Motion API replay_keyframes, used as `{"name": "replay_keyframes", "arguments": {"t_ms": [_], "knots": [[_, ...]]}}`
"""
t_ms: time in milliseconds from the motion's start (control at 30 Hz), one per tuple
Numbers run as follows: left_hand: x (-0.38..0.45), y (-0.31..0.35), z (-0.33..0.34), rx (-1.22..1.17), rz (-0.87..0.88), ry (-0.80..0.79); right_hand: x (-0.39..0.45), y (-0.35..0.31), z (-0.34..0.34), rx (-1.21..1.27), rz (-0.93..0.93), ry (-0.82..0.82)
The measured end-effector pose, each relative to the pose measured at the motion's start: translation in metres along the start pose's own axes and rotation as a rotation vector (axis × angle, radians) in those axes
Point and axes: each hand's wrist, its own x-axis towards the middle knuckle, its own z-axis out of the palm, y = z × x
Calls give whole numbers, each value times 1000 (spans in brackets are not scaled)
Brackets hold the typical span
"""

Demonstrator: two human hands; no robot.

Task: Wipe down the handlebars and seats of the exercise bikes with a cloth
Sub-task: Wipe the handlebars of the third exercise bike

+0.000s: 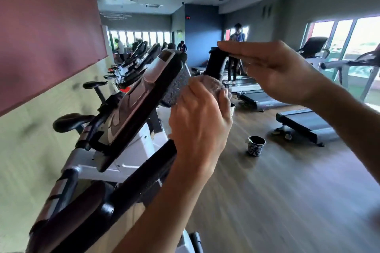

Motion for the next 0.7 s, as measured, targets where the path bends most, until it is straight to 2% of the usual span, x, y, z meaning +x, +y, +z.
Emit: {"name": "replay_keyframes", "arguments": {"t_ms": [233,433,533,700], "knots": [[38,11,2,-126,-48,-27,17,-24,-4,-131,72,-80],[8,-10,-2,-108,12,-75,18,-27,1,-278,82,-74],[8,-14,-6,-130,-9,-99,16,-31,0,-254,124,-72],[53,9,-3,-241,-62,-159,18,-45,-2,-115,188,-105]]}}
